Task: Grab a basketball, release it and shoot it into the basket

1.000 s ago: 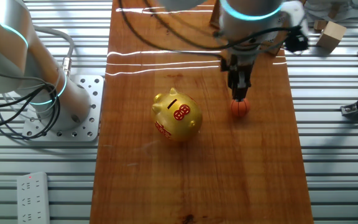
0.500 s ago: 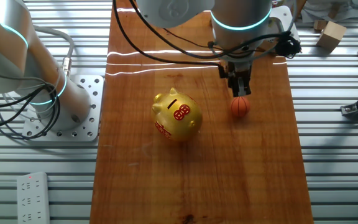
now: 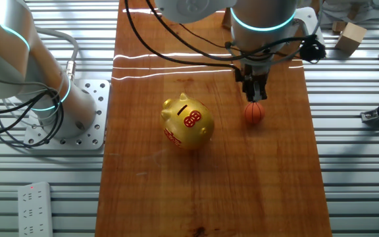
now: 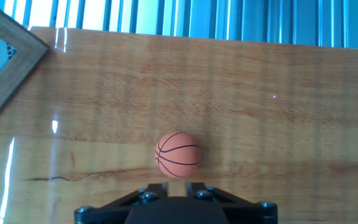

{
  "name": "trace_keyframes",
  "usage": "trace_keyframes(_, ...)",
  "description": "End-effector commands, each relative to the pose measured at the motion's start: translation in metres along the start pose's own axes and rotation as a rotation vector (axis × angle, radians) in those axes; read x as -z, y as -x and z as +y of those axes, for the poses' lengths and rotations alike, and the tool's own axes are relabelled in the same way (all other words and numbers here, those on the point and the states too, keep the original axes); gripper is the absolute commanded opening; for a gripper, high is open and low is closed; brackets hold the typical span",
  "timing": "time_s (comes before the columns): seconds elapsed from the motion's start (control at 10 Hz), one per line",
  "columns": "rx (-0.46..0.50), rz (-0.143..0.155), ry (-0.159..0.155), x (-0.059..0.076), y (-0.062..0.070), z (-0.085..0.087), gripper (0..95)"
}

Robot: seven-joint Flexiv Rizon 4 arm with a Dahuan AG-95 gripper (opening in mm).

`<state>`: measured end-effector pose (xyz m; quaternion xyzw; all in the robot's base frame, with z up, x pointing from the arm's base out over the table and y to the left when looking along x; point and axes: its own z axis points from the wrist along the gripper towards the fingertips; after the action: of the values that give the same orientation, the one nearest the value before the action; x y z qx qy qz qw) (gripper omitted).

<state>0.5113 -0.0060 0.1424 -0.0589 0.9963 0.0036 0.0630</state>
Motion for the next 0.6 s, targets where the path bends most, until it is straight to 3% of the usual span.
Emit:
trace_keyframes(0.1,-0.006,-0.019,-0.010,0.0001,-0.0016,-0.0006,95.0)
trace_keyframes(0.6,-0.027,-0.011,-0.010,0.0001,-0.0015,-0.0006,95.0)
